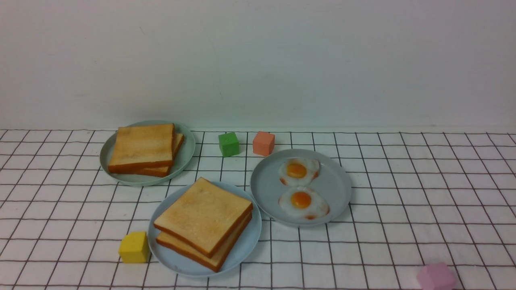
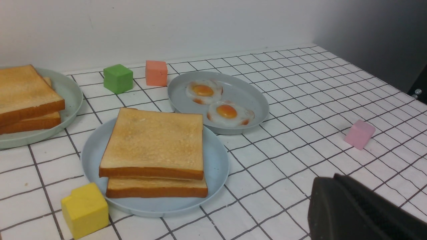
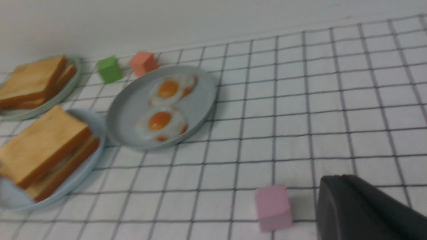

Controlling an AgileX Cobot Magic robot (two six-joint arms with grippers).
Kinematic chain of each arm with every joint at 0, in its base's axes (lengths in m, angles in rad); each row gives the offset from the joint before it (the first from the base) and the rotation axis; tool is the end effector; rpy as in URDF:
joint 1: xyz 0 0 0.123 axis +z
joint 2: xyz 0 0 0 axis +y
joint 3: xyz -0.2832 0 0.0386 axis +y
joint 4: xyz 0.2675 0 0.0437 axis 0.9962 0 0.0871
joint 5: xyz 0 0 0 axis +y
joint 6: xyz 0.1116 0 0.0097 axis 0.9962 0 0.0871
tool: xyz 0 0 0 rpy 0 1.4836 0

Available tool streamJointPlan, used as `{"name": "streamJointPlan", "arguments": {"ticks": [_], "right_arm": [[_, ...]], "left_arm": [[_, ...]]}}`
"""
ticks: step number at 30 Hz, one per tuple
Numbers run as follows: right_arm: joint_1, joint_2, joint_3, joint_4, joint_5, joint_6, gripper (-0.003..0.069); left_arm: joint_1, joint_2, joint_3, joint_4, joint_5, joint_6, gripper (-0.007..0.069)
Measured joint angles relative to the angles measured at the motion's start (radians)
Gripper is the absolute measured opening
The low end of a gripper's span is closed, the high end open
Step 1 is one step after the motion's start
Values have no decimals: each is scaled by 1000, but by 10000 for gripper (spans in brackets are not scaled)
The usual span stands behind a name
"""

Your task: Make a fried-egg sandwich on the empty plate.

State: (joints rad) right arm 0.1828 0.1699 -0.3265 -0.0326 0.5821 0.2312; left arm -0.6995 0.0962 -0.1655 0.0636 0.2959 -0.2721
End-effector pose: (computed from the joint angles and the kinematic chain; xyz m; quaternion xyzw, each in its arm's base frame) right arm 0.0893 0.0145 0.2566 0.0138 0.8158 0.1039 0.5687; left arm 0.0752 -0.0606 0.2352 0.1764 0.7335 -0.2824 0.5925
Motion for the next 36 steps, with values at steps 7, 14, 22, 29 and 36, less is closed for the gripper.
{"name": "streamJointPlan", "arguments": {"ticks": [7, 14, 22, 29, 36], "right_arm": [[-170, -173, 331, 77, -163, -147, -13], [-165, -181, 340, 94, -179, -154, -13], [-165, -181, 341, 94, -184, -154, -12], [-165, -181, 341, 94, -185, -154, -8], [-165, -181, 341, 95, -185, -154, -6]], "left_arm": [[0, 0, 0, 0, 4, 0, -13], [0, -4, 0, 0, 5, 0, -10], [0, -4, 0, 0, 5, 0, -5], [0, -4, 0, 0, 6, 0, -2], [0, -4, 0, 1, 6, 0, 5]]}}
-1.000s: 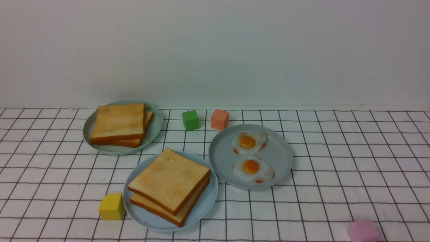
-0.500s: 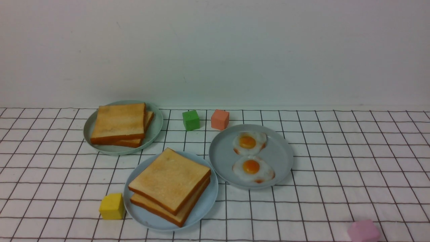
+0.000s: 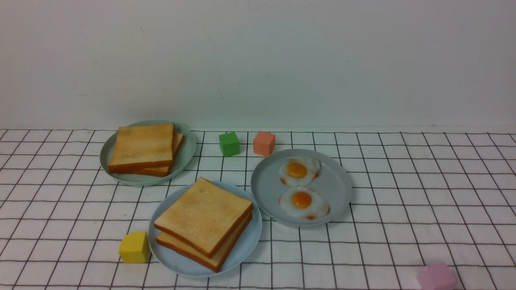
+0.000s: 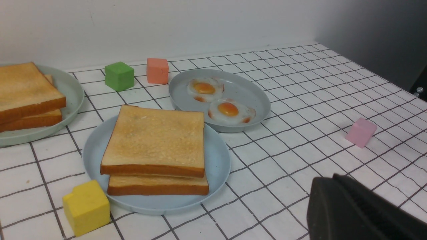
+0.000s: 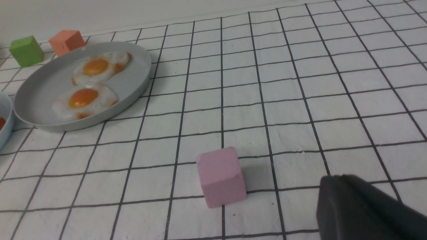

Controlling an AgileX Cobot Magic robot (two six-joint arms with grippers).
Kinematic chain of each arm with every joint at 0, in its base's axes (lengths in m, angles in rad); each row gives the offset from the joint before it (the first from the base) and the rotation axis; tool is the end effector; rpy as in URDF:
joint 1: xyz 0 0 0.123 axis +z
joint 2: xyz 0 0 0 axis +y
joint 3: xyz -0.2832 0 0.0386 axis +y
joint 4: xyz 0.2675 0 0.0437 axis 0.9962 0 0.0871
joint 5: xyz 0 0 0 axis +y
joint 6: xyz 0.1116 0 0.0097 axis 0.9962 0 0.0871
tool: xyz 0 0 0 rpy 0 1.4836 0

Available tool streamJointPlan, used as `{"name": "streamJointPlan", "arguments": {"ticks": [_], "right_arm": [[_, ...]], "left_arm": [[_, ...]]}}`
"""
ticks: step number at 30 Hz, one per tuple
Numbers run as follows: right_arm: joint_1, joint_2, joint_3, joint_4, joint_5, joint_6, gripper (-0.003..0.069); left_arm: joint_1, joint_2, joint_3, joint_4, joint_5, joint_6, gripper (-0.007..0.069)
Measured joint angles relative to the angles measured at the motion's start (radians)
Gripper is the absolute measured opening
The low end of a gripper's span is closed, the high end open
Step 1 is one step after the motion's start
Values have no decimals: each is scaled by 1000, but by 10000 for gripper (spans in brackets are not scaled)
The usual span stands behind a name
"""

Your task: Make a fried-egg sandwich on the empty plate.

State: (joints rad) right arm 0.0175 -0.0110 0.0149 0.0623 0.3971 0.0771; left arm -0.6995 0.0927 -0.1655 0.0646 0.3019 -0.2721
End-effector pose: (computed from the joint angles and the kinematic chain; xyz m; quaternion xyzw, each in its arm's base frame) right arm 0.0905 0.0043 0.1666 0.0402 0.8077 0.0544 0.5857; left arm 0.0749 -0.0602 0.2349 0.1767 0.7343 -0.2815 0.5919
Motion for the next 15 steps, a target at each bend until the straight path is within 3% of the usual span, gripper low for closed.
{"name": "streamJointPlan", "arguments": {"ticks": [5, 10, 15], "right_arm": [[0, 0, 0, 1, 0, 0, -3], [0, 0, 0, 1, 0, 0, -3], [0, 0, 0, 2, 0, 0, -2]], "left_arm": [[40, -13, 26, -6, -36, 0, 1], [382, -93, 108, -98, -177, 41, -13], [658, -104, 186, -194, -124, 70, -13]]}}
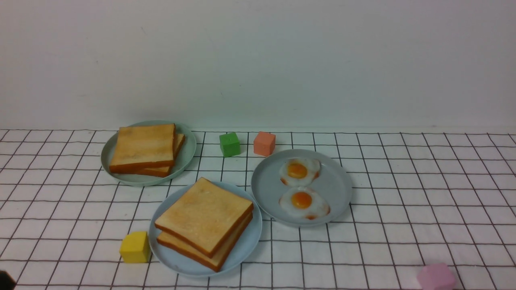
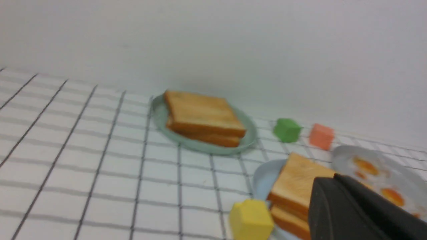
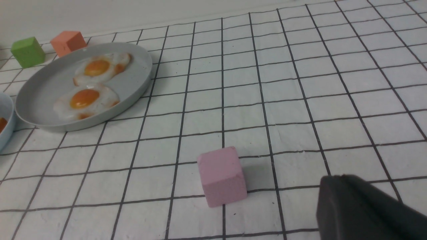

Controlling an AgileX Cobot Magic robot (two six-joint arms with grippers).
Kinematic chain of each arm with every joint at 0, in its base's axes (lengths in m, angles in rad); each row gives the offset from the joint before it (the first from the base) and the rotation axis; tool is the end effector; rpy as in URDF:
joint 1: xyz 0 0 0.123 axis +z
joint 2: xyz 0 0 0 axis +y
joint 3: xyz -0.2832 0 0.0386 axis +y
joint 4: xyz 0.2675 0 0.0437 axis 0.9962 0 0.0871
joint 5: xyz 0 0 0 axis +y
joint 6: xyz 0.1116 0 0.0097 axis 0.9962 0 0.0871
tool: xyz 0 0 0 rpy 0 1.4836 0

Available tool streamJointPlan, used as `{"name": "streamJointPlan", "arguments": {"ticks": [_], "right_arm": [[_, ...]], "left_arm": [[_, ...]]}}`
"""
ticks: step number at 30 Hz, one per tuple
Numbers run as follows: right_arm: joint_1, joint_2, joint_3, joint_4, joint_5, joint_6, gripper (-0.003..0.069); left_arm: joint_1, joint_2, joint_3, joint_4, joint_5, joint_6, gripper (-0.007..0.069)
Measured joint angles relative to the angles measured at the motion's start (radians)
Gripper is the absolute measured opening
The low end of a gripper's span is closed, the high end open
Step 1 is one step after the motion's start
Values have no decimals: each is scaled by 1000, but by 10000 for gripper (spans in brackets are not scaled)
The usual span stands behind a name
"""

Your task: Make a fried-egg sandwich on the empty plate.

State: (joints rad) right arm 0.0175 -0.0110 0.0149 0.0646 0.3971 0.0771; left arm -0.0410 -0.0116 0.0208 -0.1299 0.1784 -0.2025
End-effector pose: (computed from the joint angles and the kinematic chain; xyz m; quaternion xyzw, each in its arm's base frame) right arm 0.0905 0.0044 0.1666 0.0408 0.8076 0.0554 0.5857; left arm 0.0955 -0.0065 0.1884 -0.0992 0.7345 -0.1323 0.6581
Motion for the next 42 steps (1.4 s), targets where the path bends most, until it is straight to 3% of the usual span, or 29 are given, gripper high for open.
{"name": "streamJointPlan", "arguments": {"ticks": [5, 42], "right_arm": [[1, 0, 0, 0, -1, 0, -1], [1, 0, 0, 0, -1, -1, 27]], "left_arm": [[60, 0, 11, -26, 208, 2, -13], [50, 0, 11, -30, 208, 2, -13]]}}
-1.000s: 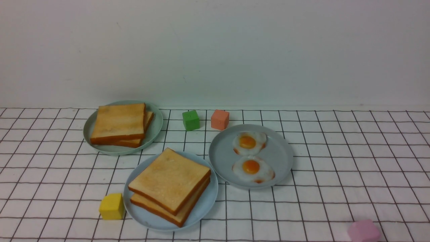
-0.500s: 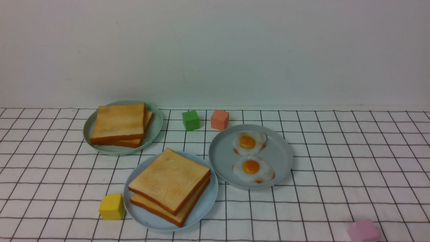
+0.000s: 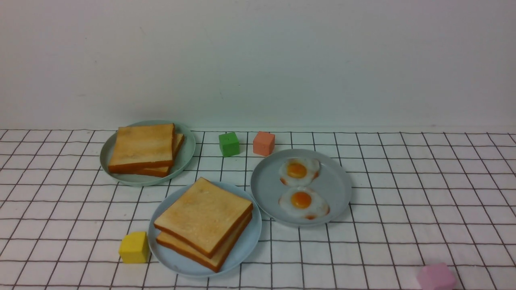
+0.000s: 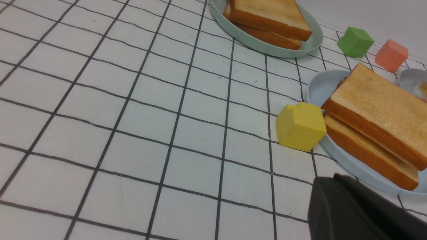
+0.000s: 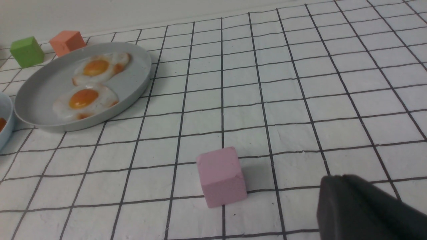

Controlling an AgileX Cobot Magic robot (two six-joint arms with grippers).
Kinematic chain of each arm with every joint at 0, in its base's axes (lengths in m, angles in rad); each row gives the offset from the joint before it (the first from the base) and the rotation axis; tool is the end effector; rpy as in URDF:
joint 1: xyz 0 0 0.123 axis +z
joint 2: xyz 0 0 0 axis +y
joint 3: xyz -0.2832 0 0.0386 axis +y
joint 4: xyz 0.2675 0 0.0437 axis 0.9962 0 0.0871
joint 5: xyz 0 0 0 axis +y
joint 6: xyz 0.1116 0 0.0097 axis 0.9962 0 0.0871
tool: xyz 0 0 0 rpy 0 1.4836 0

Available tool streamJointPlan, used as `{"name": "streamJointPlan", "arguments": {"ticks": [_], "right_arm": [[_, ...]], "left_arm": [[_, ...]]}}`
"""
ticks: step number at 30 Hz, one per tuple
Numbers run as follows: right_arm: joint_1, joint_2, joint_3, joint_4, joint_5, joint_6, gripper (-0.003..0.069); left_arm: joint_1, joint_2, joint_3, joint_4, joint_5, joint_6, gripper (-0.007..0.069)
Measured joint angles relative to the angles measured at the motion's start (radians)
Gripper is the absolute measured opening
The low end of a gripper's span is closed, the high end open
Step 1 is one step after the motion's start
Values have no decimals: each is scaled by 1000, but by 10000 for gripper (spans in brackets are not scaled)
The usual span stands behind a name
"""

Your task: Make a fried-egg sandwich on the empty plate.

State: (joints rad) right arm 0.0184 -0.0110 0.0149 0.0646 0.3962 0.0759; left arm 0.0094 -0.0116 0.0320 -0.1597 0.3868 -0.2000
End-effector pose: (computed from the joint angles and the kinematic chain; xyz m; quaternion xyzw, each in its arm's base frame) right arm 0.0906 0.0045 0.1667 0.0400 0.8074 0.0553 0.5860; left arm 0.0910 -0.0059 0.1618 -0.1265 0.7993 -0.1229 0.5745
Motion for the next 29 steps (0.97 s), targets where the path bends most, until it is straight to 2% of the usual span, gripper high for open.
{"name": "streamJointPlan", "arguments": {"ticks": [29], "right_arm": [[0, 0, 0, -1, 0, 0, 52]], "left_arm": [[0, 0, 0, 0, -1, 0, 6]]}}
